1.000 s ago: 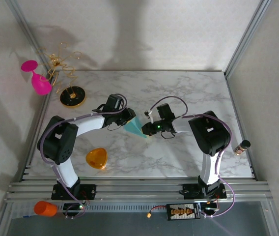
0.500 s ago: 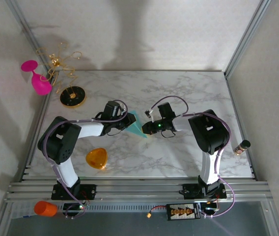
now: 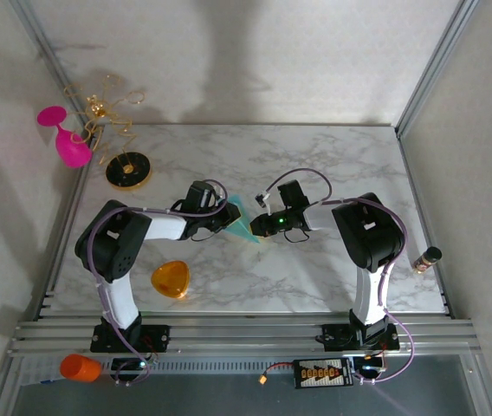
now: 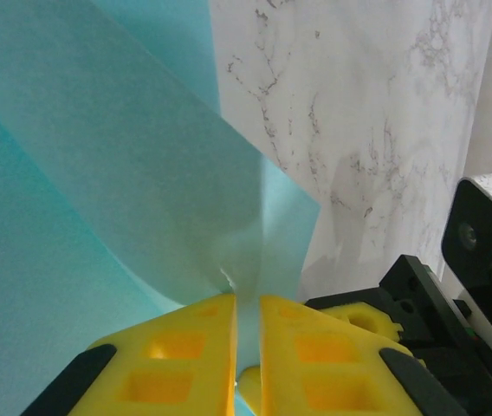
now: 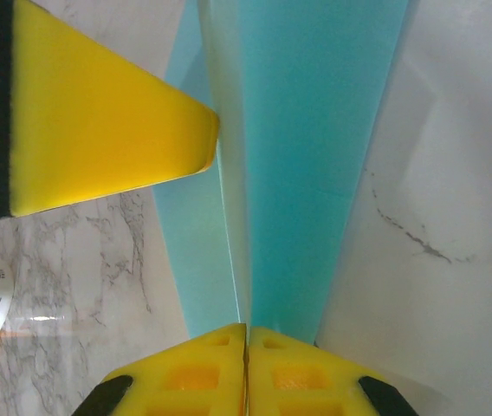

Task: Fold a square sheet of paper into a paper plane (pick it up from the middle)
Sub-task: Fourth fold the wing at the center of the table.

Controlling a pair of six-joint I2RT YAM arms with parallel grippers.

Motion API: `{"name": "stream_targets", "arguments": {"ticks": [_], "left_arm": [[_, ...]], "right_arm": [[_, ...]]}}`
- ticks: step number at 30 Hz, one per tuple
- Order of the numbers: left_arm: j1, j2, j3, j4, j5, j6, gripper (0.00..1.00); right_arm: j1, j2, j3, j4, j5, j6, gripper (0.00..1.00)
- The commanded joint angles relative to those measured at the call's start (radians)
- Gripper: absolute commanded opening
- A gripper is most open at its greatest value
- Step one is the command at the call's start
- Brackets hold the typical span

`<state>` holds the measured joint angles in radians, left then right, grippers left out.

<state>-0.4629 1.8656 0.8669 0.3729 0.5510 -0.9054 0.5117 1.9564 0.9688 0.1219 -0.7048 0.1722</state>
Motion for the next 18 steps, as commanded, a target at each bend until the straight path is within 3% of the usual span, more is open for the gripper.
{"name": "stream_targets", "arguments": {"ticks": [1, 18], "left_arm": [[0.004, 0.021, 0.031, 0.001, 0.007, -0.002, 0.15], [0.004, 0.049, 0.04, 0.021, 0.009, -0.015, 0.15]], "right_arm": [[0.01, 0.061, -0.005, -0.059, 0.041, 0.001, 0.1], [0.01, 0.072, 0.003, -0.078, 0.056, 0.006, 0.12]]}}
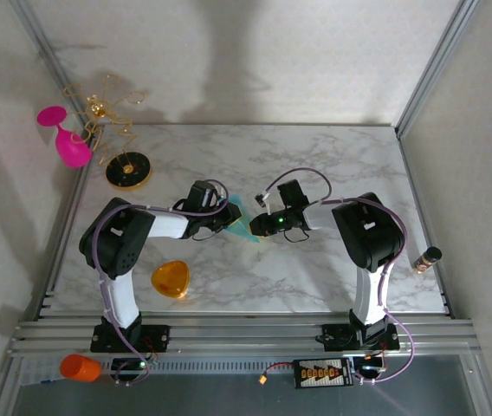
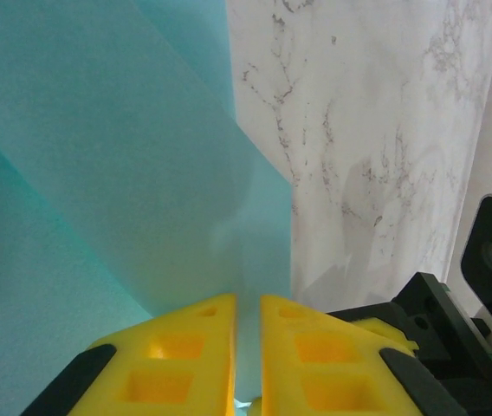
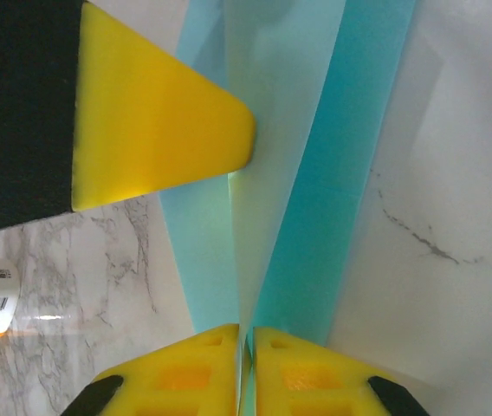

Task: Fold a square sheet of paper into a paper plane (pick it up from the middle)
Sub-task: Fourth fold the wing at the center of the table.

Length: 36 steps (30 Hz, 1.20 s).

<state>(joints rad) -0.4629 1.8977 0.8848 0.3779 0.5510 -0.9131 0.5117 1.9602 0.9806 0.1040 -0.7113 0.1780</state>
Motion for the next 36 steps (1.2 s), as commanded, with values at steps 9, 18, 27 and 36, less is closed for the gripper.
{"name": "stream_targets", "arguments": {"ticks": [9, 18, 27, 36], "left_arm": [[0.004, 0.025, 0.026, 0.01, 0.009, -0.009, 0.16], [0.004, 0.03, 0.03, 0.019, 0.013, -0.01, 0.16], [0.005, 0.047, 0.037, 0.016, 0.016, -0.009, 0.16], [0.004, 0.059, 0.045, -0.01, 0.003, -0.009, 0.16]], "right_arm": [[0.01, 0.076, -0.007, -0.066, 0.064, 0.007, 0.08], [0.009, 0.081, -0.007, -0.068, 0.068, 0.022, 0.08], [0.008, 0.079, -0.007, -0.072, 0.069, 0.02, 0.1], [0.007, 0.078, -0.007, -0.076, 0.073, 0.021, 0.11]]}}
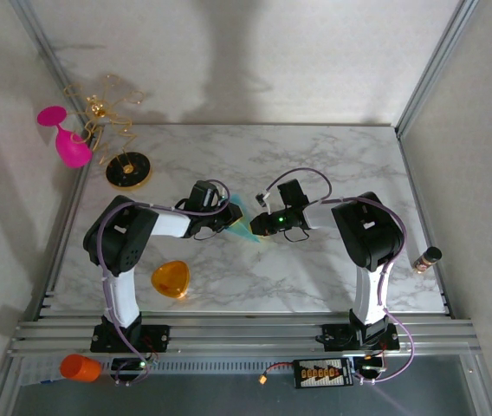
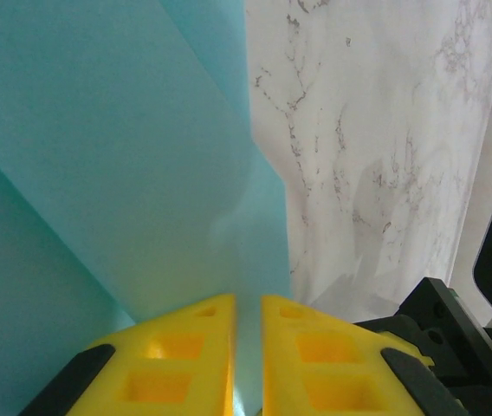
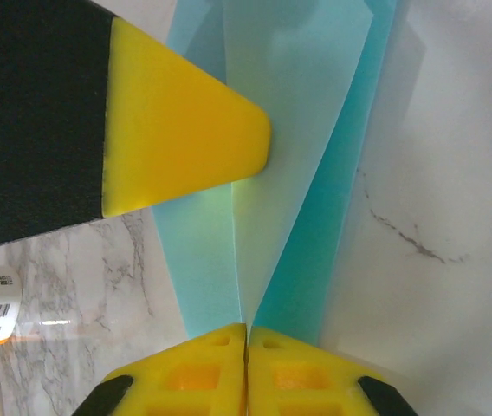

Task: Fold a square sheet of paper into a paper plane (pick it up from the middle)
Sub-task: Fourth fold the wing at the center of the table.

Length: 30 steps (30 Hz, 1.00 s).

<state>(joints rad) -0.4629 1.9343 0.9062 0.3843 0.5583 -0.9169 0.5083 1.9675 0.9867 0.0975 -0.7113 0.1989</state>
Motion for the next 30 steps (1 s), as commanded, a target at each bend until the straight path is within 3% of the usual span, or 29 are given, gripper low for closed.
{"name": "stream_targets", "arguments": {"ticks": [1, 30], "left_arm": [[0.005, 0.024, 0.025, -0.019, -0.006, -0.003, 0.16], [0.006, 0.042, 0.024, -0.103, -0.026, -0.006, 0.15]], "right_arm": [[0.011, 0.071, -0.013, -0.071, 0.074, 0.0, 0.11], [0.011, -0.032, 0.06, -0.211, 0.006, 0.002, 0.18]]}}
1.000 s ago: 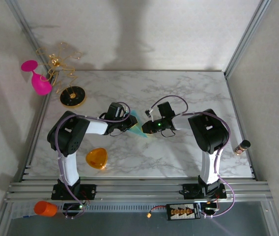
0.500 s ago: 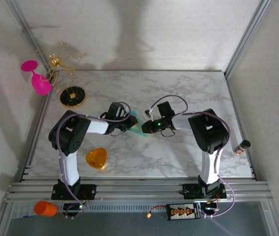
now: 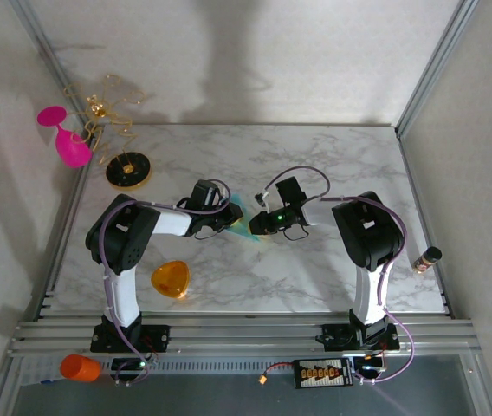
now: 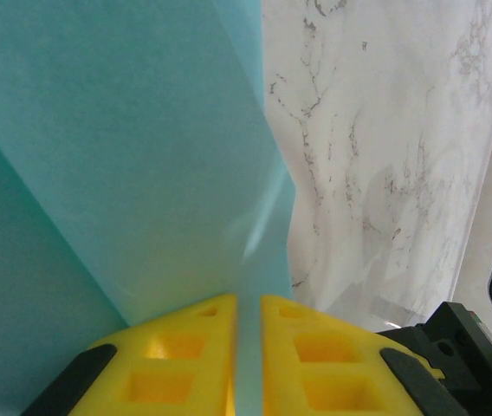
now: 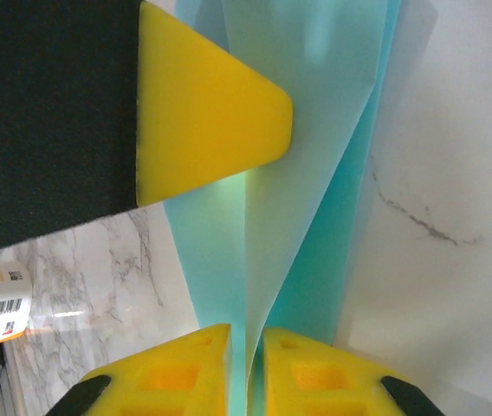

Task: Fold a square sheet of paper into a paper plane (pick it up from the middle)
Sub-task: Fourth fold the wing at the center of the table.

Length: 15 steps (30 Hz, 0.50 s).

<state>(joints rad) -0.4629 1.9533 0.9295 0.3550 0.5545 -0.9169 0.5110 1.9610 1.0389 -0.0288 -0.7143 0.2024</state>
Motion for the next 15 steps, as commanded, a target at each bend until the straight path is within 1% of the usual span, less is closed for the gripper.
{"name": "stream_targets", "arguments": {"ticks": [1, 9, 15], "left_arm": [[0.006, 0.019, 0.0, -0.073, -0.021, -0.006, 0.16], [0.006, 0.007, 0.002, -0.07, -0.006, -0.011, 0.16], [0.006, 0.013, 0.006, -0.081, -0.01, -0.014, 0.16]], "right_arm": [[0.008, -0.03, 0.006, -0.091, 0.011, -0.004, 0.18], [0.008, -0.042, -0.018, -0.105, 0.011, -0.014, 0.16], [0.009, -0.009, -0.009, -0.108, 0.055, -0.002, 0.13]]}}
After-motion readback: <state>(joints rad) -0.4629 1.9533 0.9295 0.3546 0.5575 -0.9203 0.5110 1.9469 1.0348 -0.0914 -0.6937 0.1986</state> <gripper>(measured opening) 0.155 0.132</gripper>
